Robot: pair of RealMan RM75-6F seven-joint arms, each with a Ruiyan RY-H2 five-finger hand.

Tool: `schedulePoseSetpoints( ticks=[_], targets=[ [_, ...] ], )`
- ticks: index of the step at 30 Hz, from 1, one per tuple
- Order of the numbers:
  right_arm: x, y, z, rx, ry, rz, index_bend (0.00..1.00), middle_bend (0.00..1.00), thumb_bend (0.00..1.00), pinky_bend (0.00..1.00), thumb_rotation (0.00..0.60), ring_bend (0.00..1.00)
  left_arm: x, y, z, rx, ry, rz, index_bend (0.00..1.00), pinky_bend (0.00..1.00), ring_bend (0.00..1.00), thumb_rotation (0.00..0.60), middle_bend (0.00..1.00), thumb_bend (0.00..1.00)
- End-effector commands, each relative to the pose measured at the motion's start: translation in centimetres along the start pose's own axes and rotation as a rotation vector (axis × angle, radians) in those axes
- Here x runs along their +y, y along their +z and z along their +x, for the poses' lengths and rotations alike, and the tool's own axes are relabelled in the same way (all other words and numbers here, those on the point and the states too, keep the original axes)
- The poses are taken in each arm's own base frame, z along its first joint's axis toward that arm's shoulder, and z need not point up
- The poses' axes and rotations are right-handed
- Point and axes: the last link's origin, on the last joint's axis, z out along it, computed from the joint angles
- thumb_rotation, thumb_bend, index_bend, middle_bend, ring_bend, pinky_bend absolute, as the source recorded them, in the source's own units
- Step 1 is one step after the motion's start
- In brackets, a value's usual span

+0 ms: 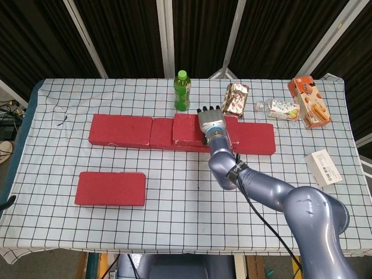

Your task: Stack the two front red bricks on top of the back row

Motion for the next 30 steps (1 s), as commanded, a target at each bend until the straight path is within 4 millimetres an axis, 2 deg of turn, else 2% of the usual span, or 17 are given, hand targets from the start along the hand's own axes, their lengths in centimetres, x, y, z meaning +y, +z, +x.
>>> schedulePoseSetpoints(
  ticks=[1, 3, 6, 8, 9, 10, 13, 16, 22, 25, 27, 30],
  targets=[
    [1.0, -1.9, 2.3, 0.029, 0.057, 0.030, 0.00, 0.00, 0.19, 0.00, 0.600, 0.00, -0.1, 0.0, 0.0, 0.002, -0.001, 0.002, 0.07, 0.04, 0.00, 0.600, 0.00, 0.16],
    [2.3, -3.5, 3.9, 0.076, 0.098, 0.054, 0.00, 0.00, 0.19, 0.00, 0.600, 0.00, -0.1, 0.1, 0.0, 0.001, -0.002, 0.000, 0.07, 0.04, 0.00, 0.600, 0.00, 0.16],
    [4.9, -5.9, 5.3, 0.155, 0.138, 0.076, 0.00, 0.00, 0.19, 0.00, 0.600, 0.00, 0.1, 0.1, -0.1, -0.004, -0.006, -0.013, 0.07, 0.04, 0.00, 0.600, 0.00, 0.16],
    [7.1, -7.6, 5.3, 0.211, 0.155, 0.087, 0.00, 0.00, 0.19, 0.00, 0.600, 0.00, 0.3, 0.1, -0.2, -0.007, -0.012, -0.032, 0.07, 0.04, 0.00, 0.600, 0.00, 0.16],
    [8.8, -8.9, 4.8, 0.251, 0.162, 0.090, 0.00, 0.00, 0.19, 0.00, 0.600, 0.00, 0.5, 0.1, -0.2, -0.008, -0.017, -0.044, 0.07, 0.04, 0.00, 0.600, 0.00, 0.16],
    [9.5, -9.4, 4.6, 0.264, 0.164, 0.087, 0.00, 0.00, 0.19, 0.00, 0.600, 0.00, 0.5, 0.1, -0.2, -0.007, -0.018, -0.047, 0.07, 0.04, 0.00, 0.600, 0.00, 0.16],
    [13.9, -12.4, 2.4, 0.351, 0.169, 0.058, 0.00, 0.00, 0.19, 0.00, 0.600, 0.00, 1.0, 0.1, -0.1, 0.002, -0.035, -0.083, 0.07, 0.05, 0.00, 0.600, 0.00, 0.16],
    [17.9, -15.7, -0.7, 0.427, 0.208, 0.051, 0.00, 0.00, 0.19, 0.00, 0.600, 0.00, 1.4, -0.1, 0.0, 0.001, -0.075, -0.130, 0.07, 0.05, 0.00, 0.600, 0.00, 0.16],
    [24.1, -20.6, -6.3, 0.519, 0.269, 0.027, 0.00, 0.00, 0.19, 0.00, 0.600, 0.00, 2.4, -0.9, 0.3, -0.026, -0.157, -0.245, 0.08, 0.05, 0.00, 0.600, 0.01, 0.16],
    [26.2, -22.6, -9.2, 0.546, 0.259, 0.004, 0.00, 0.00, 0.19, 0.00, 0.600, 0.00, 2.8, -1.4, 0.3, -0.020, -0.183, -0.267, 0.08, 0.05, 0.00, 0.600, 0.01, 0.16],
    [27.7, -24.2, -11.9, 0.556, 0.259, -0.019, 0.00, 0.00, 0.19, 0.00, 0.600, 0.00, 3.6, -1.9, 0.2, -0.009, -0.190, -0.292, 0.08, 0.05, 0.00, 0.600, 0.01, 0.16],
    [28.7, -25.8, -14.7, 0.549, 0.273, -0.044, 0.00, 0.00, 0.19, 0.00, 0.600, 0.00, 4.9, -2.7, 0.2, -0.019, -0.235, -0.322, 0.07, 0.05, 0.00, 0.600, 0.01, 0.16]
  ],
)
